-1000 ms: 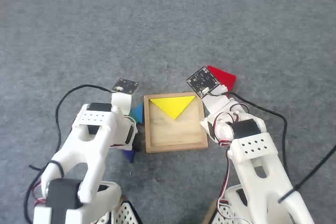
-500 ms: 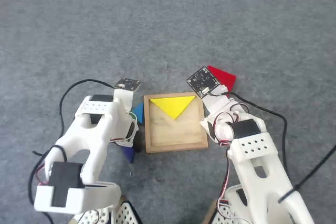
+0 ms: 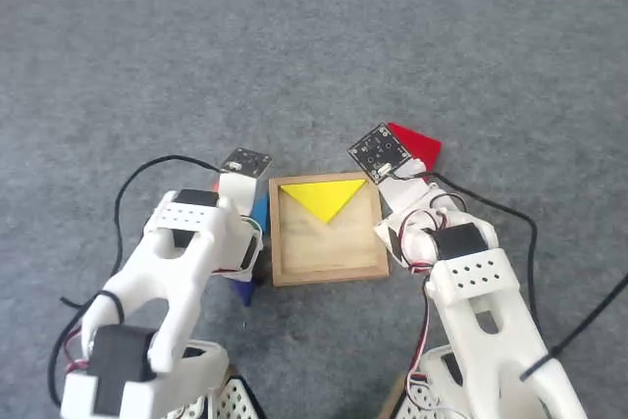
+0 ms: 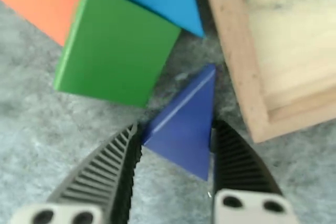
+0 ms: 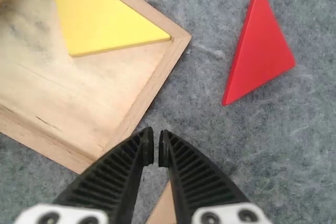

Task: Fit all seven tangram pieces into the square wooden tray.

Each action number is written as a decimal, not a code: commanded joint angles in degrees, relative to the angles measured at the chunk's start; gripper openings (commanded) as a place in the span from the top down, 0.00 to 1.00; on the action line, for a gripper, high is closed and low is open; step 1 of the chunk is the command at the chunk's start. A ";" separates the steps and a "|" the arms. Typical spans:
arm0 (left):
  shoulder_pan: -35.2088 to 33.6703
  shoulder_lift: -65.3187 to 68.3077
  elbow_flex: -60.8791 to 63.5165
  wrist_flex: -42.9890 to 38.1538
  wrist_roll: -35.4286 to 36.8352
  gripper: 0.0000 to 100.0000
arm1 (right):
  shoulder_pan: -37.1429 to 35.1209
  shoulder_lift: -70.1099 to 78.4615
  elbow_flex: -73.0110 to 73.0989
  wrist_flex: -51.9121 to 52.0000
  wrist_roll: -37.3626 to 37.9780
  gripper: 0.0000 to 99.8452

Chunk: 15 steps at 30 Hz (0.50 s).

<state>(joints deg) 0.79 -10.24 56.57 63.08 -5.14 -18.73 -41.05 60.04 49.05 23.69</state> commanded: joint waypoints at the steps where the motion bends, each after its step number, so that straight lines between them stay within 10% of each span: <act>1: 0.97 0.44 1.45 -1.67 0.88 0.86 | 0.84 -2.33 -0.44 -0.84 -0.44 0.96; 15: 1.05 -0.18 1.54 -1.58 -1.05 0.86 | 0.84 -2.42 -0.44 -0.75 -0.35 0.96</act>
<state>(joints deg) 1.05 -10.42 56.57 63.08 -5.41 -18.73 -41.05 60.04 49.05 23.69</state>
